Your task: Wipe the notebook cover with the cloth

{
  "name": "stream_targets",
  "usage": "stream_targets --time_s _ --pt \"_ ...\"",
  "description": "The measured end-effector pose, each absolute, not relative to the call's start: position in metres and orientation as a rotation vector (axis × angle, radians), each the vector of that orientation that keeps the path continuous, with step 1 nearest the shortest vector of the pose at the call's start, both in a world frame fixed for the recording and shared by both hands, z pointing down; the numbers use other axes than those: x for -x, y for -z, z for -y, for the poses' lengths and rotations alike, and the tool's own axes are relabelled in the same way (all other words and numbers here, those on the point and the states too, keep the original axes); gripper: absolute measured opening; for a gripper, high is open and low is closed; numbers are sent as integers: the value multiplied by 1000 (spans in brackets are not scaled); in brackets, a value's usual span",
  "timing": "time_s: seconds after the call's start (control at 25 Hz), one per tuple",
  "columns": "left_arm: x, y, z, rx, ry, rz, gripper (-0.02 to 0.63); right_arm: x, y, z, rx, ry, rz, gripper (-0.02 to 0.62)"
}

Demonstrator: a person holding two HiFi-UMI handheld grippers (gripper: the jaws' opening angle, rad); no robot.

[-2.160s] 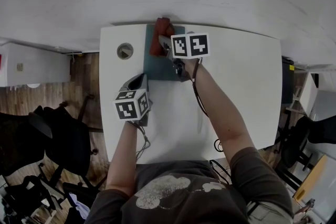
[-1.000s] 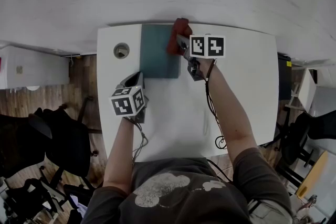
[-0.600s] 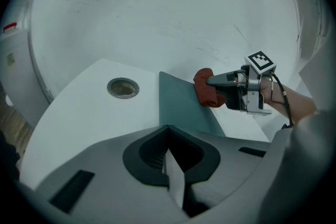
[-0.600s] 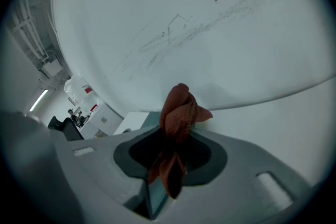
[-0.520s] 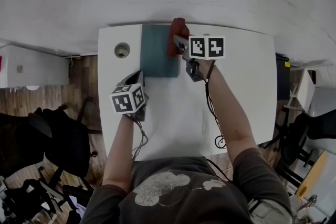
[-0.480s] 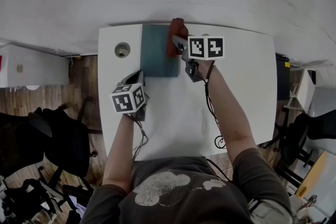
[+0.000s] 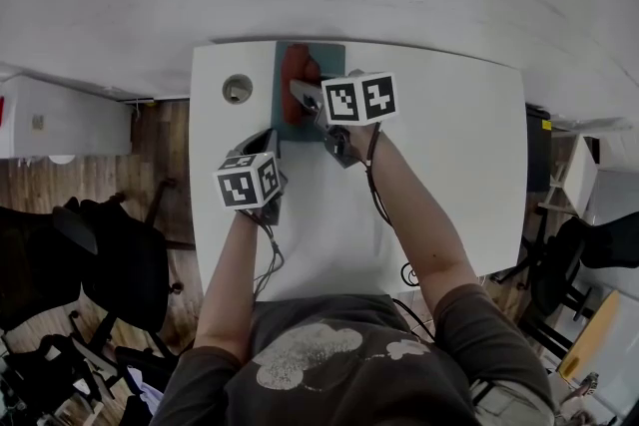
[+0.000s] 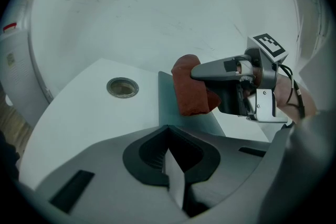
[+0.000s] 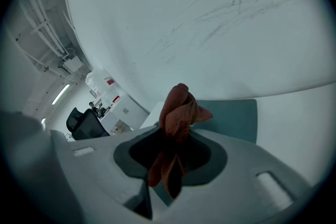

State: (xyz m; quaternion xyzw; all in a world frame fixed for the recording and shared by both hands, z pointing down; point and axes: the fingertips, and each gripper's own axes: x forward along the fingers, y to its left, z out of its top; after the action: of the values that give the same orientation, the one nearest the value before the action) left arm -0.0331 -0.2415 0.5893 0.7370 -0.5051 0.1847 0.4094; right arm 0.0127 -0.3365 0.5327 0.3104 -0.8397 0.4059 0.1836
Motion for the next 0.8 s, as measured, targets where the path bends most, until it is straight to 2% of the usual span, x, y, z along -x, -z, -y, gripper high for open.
stream_targets --time_s 0.32,0.8 --pt "33 -590 242 -1860 -462 1268 0 13 -550 329 -830 -1127 2338 107" --pt "35 -590 242 -1854 -453 1275 0 -1 -564 333 -892 -1091 2278 109"
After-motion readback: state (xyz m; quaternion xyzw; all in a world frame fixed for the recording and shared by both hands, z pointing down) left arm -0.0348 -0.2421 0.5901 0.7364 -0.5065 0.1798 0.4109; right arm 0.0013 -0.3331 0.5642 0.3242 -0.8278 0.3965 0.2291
